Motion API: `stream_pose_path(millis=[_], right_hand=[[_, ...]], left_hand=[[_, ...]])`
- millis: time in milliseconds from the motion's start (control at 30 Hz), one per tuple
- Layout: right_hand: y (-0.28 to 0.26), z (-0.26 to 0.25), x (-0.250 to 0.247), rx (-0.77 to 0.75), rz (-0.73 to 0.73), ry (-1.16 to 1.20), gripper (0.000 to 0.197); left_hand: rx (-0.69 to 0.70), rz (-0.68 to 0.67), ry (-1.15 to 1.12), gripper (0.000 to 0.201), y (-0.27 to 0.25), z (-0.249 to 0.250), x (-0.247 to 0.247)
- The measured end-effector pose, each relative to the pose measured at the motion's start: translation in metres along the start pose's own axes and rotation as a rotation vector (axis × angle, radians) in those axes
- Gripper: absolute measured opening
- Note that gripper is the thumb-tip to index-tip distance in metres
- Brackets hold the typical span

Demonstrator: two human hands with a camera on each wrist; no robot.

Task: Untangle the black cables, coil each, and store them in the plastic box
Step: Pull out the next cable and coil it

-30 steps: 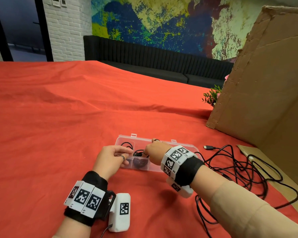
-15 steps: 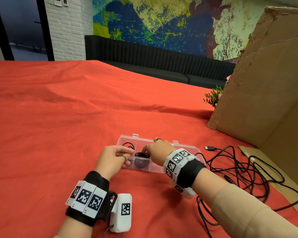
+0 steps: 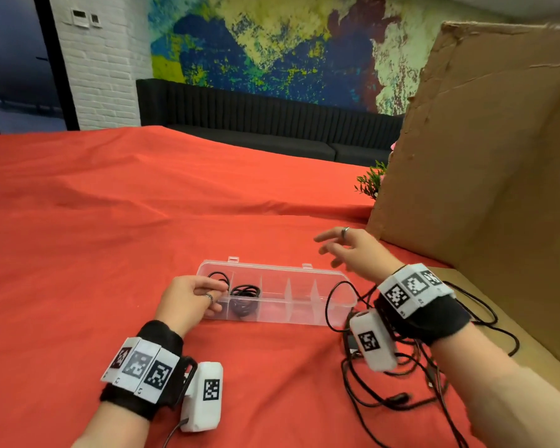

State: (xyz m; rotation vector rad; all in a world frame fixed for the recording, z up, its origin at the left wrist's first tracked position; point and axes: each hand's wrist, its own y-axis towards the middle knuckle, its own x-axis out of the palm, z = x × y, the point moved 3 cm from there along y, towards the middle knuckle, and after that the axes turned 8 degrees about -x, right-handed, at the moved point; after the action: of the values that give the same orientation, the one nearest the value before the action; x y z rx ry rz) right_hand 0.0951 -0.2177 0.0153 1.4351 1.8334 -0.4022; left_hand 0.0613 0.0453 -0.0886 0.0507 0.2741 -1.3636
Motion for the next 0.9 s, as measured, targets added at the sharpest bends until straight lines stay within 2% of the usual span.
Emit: stream_pose_path(millis=[67, 167, 300, 333, 400, 467, 533, 667, 767, 833, 900], right_hand=[[-0.016, 0.018, -0.022, 0.074, 0.009, -0.006, 0.02], [-0.039, 0.046, -0.038, 0.175, -0.056, -0.046, 0.017], [-0.06, 0.07, -0.03, 0.244, -0.247, -0.142, 0.016], [-0.063, 0.076, -0.024, 0.247, -0.311, -0.203, 0.02], [-0.069, 0.083, -0.012, 0.233, -0.44, -0.383, 0.03], [-0.073, 0.084, -0.004, 0.192, -0.533, -0.557, 0.041], [-0.072, 0.083, 0.003, 0.141, -0.586, -0.594, 0.047], [-0.065, 0.086, 0.02, 0.116, -0.573, -0.602, 0.04], [-0.061, 0.085, 0.028, 0.048, -0.528, -0.762, 0.028], [-0.062, 0.079, 0.025, -0.002, -0.512, -0.869, 0.025], [-0.069, 0.068, 0.016, -0.057, -0.499, -0.839, 0.024]], left_hand=[[-0.017, -0.011, 0.034, 0.023, 0.004, 0.002, 0.003], [-0.03, -0.016, 0.141, 0.023, 0.005, 0.009, 0.008], [0.099, 0.053, 0.484, 0.027, -0.011, 0.033, 0.023], [0.148, 0.071, 0.588, 0.027, -0.018, 0.041, 0.029], [0.191, 0.058, 0.654, 0.03, -0.032, 0.053, 0.044], [0.21, -0.009, 0.672, 0.027, -0.044, 0.06, 0.061], [0.216, -0.096, 0.708, 0.02, -0.056, 0.063, 0.08], [0.191, -0.217, 0.766, 0.017, -0.072, 0.065, 0.113], [0.141, -0.316, 0.664, 0.023, -0.073, 0.064, 0.126], [0.153, -0.338, 0.673, 0.023, -0.074, 0.065, 0.127], [0.177, -0.318, 0.685, 0.029, -0.073, 0.068, 0.128]])
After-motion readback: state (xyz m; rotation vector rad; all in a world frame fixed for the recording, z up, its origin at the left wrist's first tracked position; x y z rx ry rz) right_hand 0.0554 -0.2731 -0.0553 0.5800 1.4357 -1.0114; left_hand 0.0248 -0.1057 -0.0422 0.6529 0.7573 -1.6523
